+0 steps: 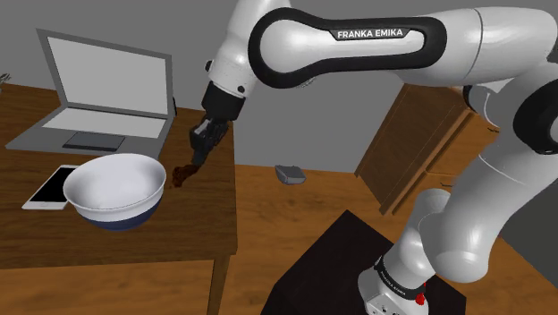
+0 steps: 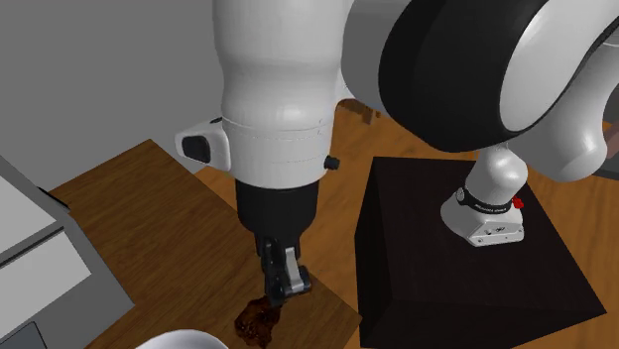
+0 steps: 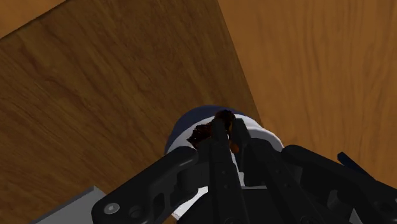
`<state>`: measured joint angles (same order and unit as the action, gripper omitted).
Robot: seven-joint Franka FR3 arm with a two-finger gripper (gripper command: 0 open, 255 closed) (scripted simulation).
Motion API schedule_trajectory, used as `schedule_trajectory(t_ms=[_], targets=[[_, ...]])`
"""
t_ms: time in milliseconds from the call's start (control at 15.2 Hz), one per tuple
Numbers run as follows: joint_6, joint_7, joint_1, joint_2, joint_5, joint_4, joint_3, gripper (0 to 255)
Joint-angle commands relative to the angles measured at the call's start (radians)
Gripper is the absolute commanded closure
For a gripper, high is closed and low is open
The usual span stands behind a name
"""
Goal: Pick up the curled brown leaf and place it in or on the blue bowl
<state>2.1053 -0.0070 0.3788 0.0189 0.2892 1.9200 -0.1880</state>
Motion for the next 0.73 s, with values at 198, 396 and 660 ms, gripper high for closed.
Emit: schedule_trajectory(t_ms=[198,396,660], targets=[[-0.034,0.063,0.022,-0.203,-0.059,-0.247,-0.015,255],[-0.077,0.101,0.045,-0.338,-0.098,-0.429,-0.017,255],[-0.176,0.150,0.088,-0.548,-0.150,-0.743,-0.011,255]])
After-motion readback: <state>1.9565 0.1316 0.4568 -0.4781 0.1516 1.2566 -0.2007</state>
